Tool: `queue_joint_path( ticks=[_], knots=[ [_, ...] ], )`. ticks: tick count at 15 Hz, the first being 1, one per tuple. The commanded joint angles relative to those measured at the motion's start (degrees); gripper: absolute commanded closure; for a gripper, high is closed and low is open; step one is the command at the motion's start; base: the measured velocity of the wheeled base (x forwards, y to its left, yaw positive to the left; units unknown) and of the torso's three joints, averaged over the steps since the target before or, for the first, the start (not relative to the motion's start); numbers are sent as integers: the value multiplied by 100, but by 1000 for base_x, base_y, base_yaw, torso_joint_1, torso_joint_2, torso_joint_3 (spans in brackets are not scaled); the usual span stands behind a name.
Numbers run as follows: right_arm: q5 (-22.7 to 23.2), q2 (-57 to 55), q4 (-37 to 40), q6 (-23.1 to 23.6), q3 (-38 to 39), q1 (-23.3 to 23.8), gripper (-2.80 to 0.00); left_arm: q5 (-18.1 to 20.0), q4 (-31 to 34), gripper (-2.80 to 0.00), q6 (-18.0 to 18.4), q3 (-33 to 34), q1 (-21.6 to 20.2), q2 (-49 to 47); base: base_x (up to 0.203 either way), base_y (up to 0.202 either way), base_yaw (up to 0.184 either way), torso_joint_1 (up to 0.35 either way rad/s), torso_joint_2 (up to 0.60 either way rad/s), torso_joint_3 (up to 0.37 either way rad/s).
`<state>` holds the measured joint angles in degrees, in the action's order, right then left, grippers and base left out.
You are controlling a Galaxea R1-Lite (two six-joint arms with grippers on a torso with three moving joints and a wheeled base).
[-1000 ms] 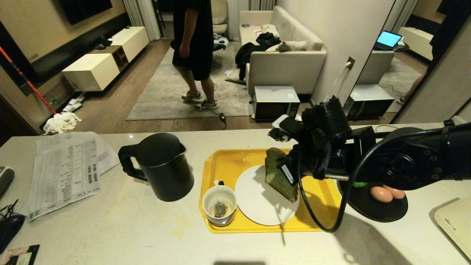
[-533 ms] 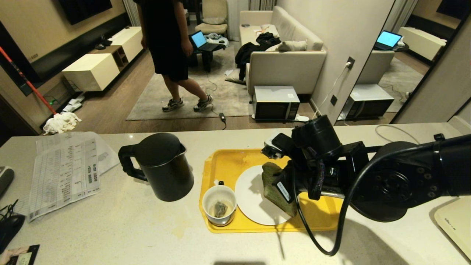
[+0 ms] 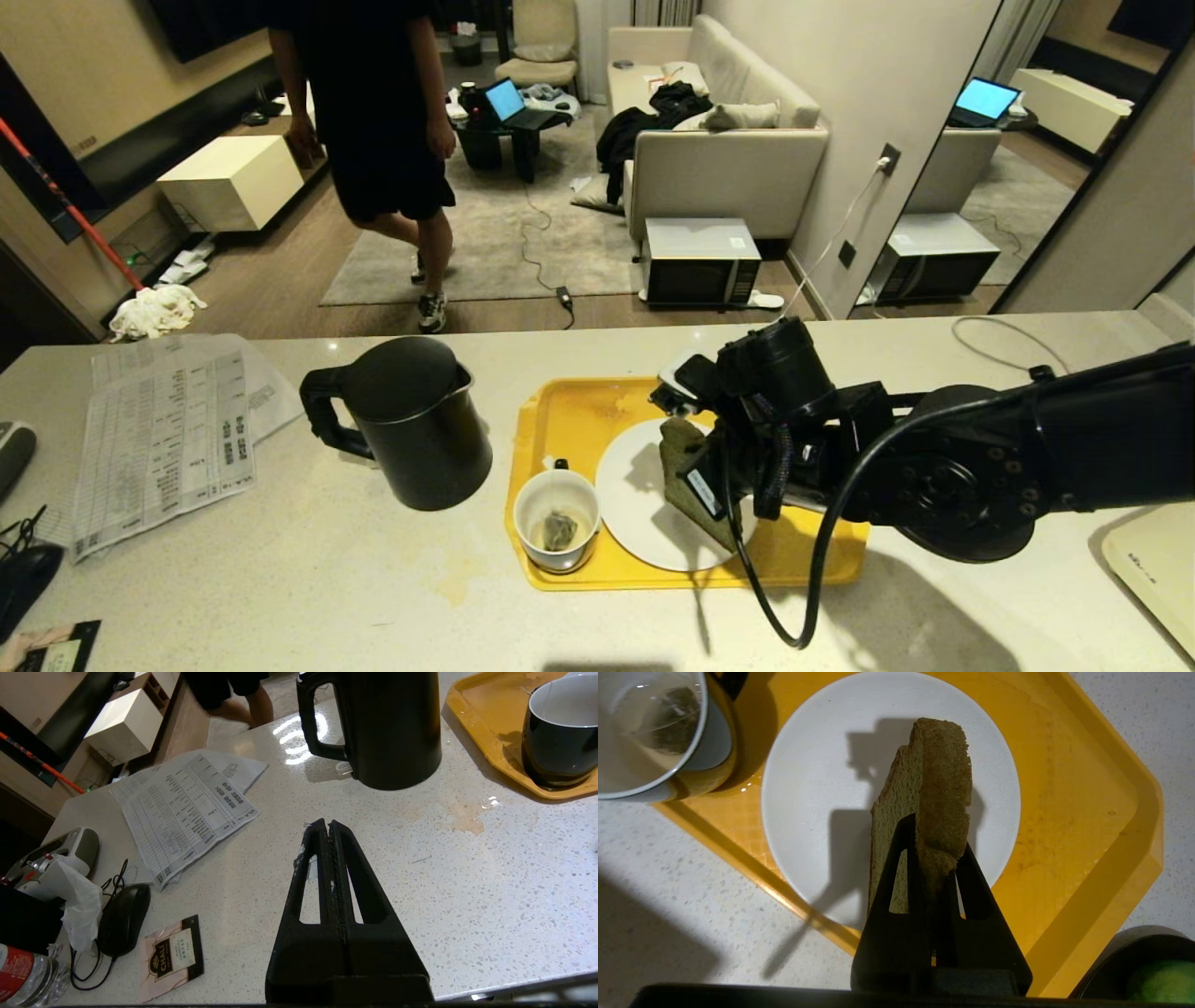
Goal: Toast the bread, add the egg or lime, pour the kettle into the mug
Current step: Put the baked bread on a plate
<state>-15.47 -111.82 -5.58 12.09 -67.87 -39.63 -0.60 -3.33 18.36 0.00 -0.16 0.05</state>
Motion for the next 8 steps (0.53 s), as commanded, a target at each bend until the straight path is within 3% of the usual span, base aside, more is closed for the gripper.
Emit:
queue_joint_path(
  ticks=[1, 8],
  knots=[
    [-165, -379, -262, 12, -10, -1, 0, -2, -1, 0, 10, 0, -2, 4, 0, 0, 0, 0, 0, 0],
    [-456, -872, -658, 78, -151, 178, 0, -2, -2, 0, 10, 0, -2, 4, 0, 0, 0, 0, 0, 0]
  ],
)
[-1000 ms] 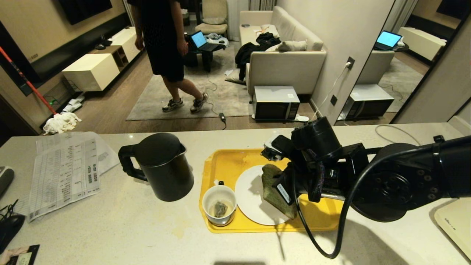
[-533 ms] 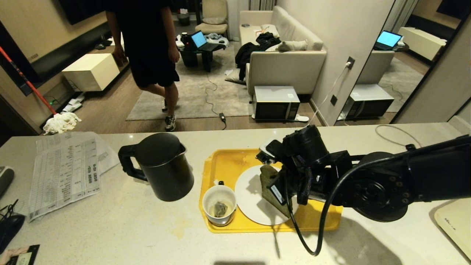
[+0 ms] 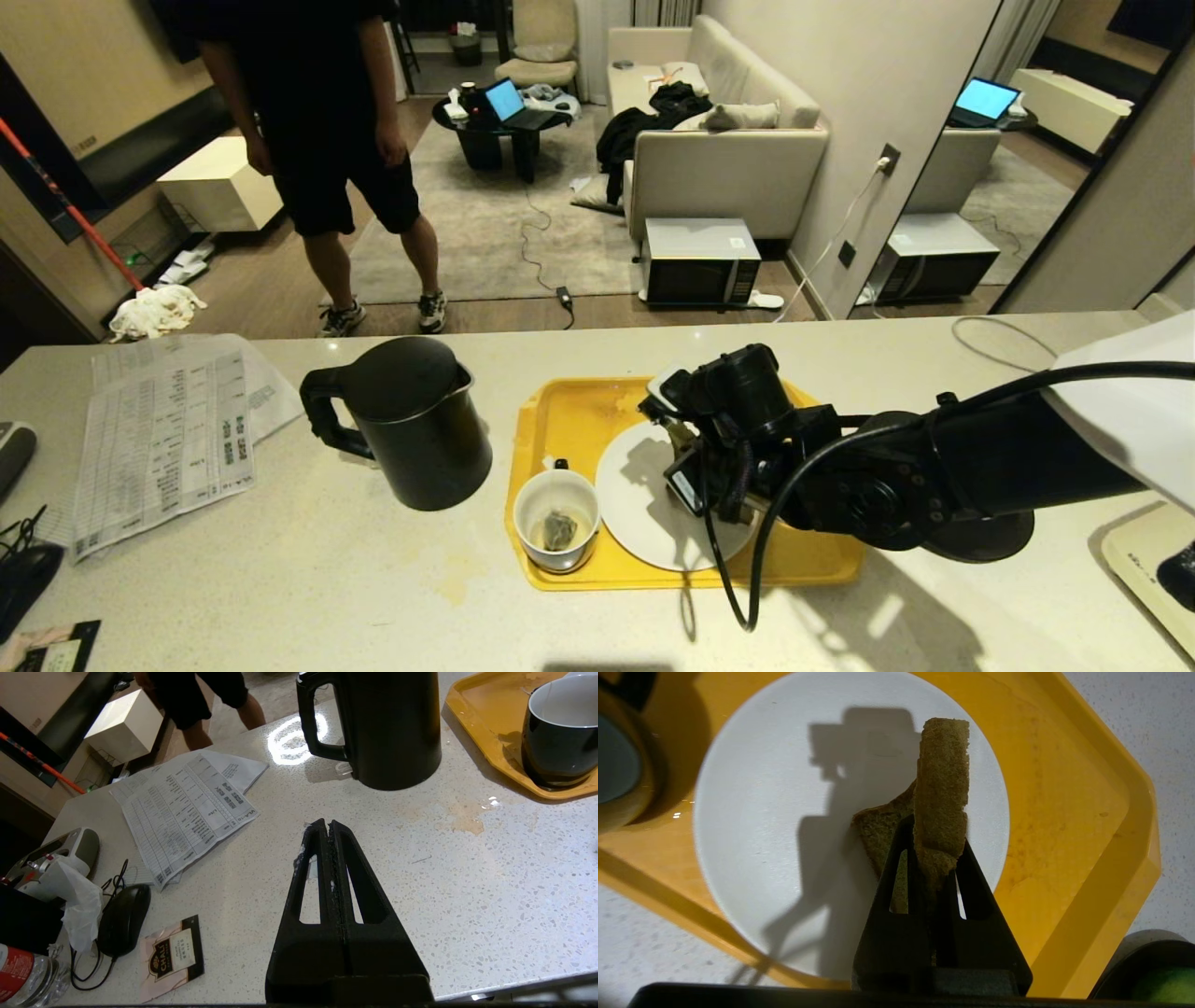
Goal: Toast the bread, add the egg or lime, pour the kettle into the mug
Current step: Put the baked bread on a plate
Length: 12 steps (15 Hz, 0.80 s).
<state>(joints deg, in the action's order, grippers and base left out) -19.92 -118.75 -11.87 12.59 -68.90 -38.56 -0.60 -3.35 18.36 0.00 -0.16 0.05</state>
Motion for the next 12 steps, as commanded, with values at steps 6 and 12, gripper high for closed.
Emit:
queue_joint_path(
  ticks=[6, 12],
  knots=[
    [-13, -368, -35, 103, -308, 165, 0, -2, 1, 0, 10, 0, -2, 4, 0, 0, 0, 0, 0, 0],
    [-46, -387, -43, 136, -327, 165, -280, -2, 1, 0, 10, 0, -2, 4, 0, 0, 0, 0, 0, 0]
  ],
)
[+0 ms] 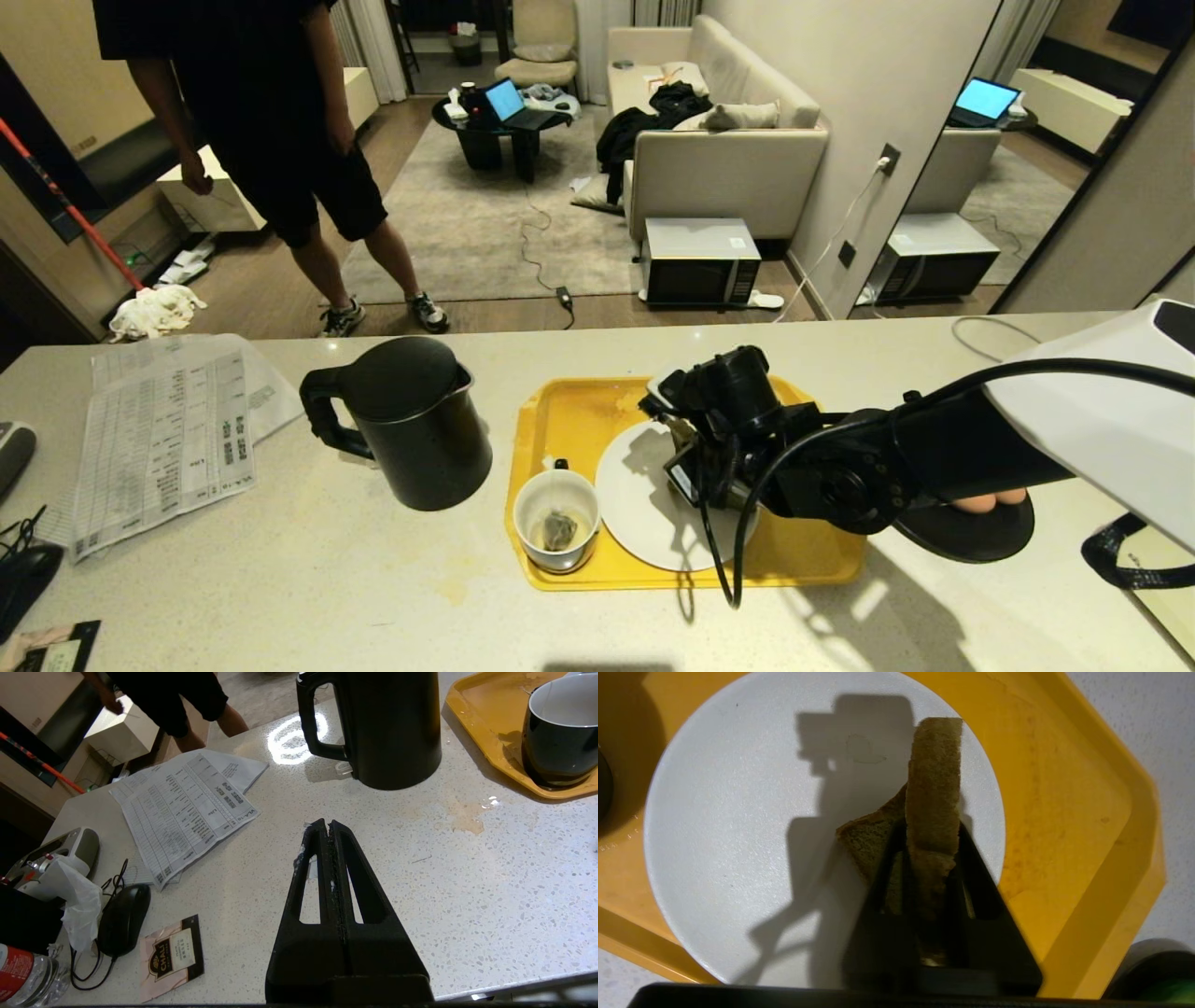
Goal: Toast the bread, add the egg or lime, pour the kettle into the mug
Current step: Put the baked bread on a plate
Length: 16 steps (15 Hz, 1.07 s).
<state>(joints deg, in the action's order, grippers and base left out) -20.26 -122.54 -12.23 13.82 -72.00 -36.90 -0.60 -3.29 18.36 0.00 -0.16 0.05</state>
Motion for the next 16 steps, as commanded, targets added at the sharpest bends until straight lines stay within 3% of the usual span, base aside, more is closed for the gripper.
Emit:
queue_joint_path(
  ticks=[1, 7, 16],
  knots=[
    [-13, -13, -2, 7, -63, -1, -280, -2, -5, 0, 10, 0, -2, 4, 0, 0, 0, 0, 0, 0],
    [-135, -24, -60, 154, -491, -36, -280, -2, -5, 0, 10, 0, -2, 4, 0, 0, 0, 0, 0, 0],
    [-144, 90, -69, 271, -499, -124, -280, -2, -14, 0, 10, 0, -2, 4, 0, 0, 0, 0, 0, 0]
  ],
)
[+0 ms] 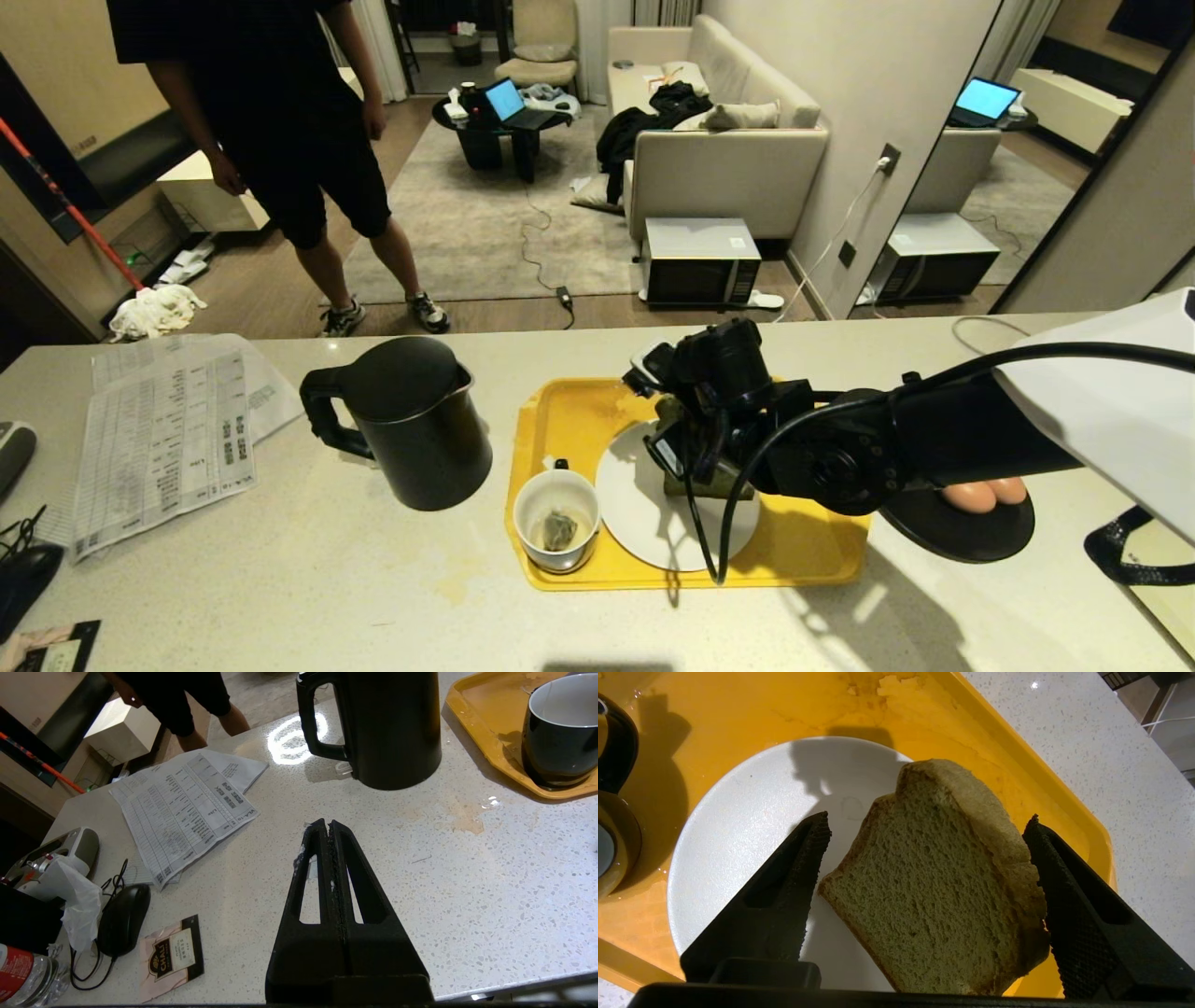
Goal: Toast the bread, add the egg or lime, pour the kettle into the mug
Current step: Put the baked bread on a plate, then pick up the egg
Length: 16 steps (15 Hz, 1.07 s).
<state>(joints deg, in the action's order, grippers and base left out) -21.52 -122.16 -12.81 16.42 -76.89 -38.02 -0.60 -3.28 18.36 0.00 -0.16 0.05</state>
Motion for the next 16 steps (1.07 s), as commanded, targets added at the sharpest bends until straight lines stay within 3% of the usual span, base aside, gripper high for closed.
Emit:
queue_joint_path(
  ticks=[1, 8, 16],
  knots=[
    [-19, 79, -11, 38, -11, -12, -280, -2, -6, 0, 10, 0, -2, 4, 0, 0, 0, 0, 0, 0],
    [-10, 168, -517, 449, -153, -12, -280, -2, -6, 0, 10, 0, -2, 4, 0, 0, 0, 0, 0, 0],
    [11, 1271, -106, 411, 23, 232, -280, -2, -12, 0, 10, 0, -2, 4, 0, 0, 0, 0, 0, 0]
  ],
)
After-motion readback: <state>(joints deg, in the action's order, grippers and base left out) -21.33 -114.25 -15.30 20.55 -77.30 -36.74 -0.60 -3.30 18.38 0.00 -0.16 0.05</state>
